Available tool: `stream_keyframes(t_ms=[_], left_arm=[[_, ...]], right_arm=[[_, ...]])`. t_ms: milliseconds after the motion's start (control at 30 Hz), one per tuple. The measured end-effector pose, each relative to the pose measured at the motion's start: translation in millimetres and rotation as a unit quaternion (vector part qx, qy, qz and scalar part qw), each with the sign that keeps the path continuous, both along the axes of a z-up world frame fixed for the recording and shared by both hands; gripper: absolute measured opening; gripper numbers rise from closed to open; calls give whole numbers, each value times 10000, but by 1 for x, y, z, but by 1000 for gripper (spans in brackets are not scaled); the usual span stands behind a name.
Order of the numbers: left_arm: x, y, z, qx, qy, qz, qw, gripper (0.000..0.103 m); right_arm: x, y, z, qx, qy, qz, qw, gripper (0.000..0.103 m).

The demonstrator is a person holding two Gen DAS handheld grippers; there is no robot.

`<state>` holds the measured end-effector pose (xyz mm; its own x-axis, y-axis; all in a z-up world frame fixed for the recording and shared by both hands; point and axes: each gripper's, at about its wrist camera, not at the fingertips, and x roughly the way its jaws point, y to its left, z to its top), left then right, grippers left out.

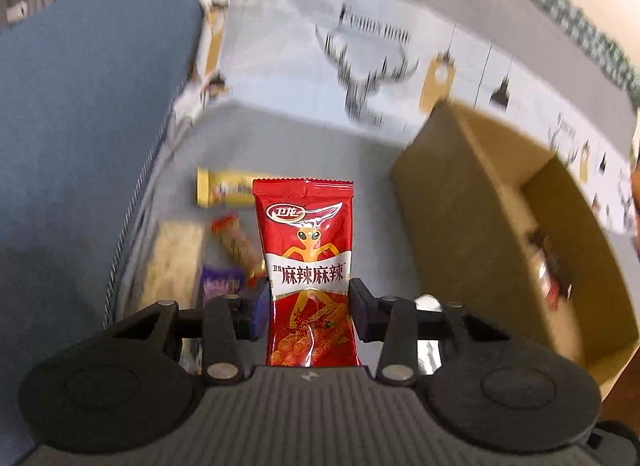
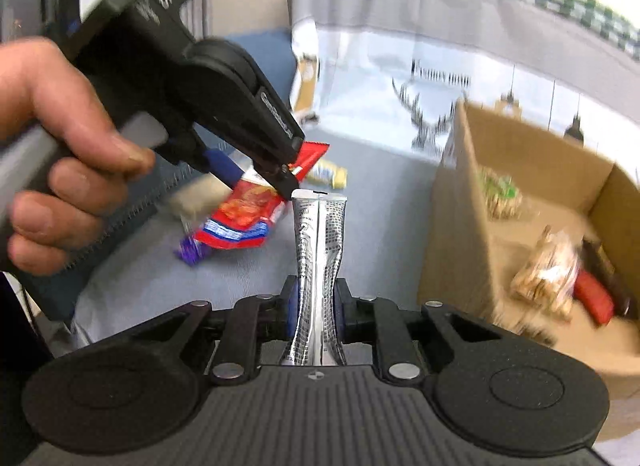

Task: Organize snacks
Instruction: 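Lift the red packet in the left tool and silver pouch in the right tool toward the box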

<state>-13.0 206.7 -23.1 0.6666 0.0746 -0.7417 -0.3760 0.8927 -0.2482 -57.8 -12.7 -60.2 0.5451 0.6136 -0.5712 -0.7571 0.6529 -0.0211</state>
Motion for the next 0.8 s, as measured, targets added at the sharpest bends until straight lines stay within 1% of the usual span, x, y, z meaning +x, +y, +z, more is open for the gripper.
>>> stream_keyframes(t_ms=[133, 200, 333, 433, 500, 567, 700, 800], left_arm=[[-9, -2, 18, 149, -550, 132, 9983, 45], [-13, -2, 26, 148, -810, 225, 9964, 45], [-16, -9, 35, 81, -986, 425, 9942, 45], [-14, -20, 41, 34, -1113, 405, 9930, 45], [-11, -31, 44, 79, -1171, 332, 9925, 45], [-7, -37, 45, 82, -1225, 265, 9921, 45], [0, -53, 48, 52, -1336, 221, 9908, 45], [4, -66, 48, -81, -1390, 167, 9901, 45]], right_arm=[[2, -11, 31, 354, -224, 58, 9991, 18], [7, -18, 47, 508, -282, 40, 9983, 18], [34, -38, 86, 803, -400, 37, 9960, 18], [67, -54, 103, 921, -473, -45, 9946, 18], [87, -66, 105, 975, -481, -257, 9937, 18], [101, -80, 101, 1045, -432, -516, 9922, 18], [117, -102, 86, 1084, -131, -860, 9903, 18], [121, -111, 85, 1098, -139, -1003, 9888, 18]])
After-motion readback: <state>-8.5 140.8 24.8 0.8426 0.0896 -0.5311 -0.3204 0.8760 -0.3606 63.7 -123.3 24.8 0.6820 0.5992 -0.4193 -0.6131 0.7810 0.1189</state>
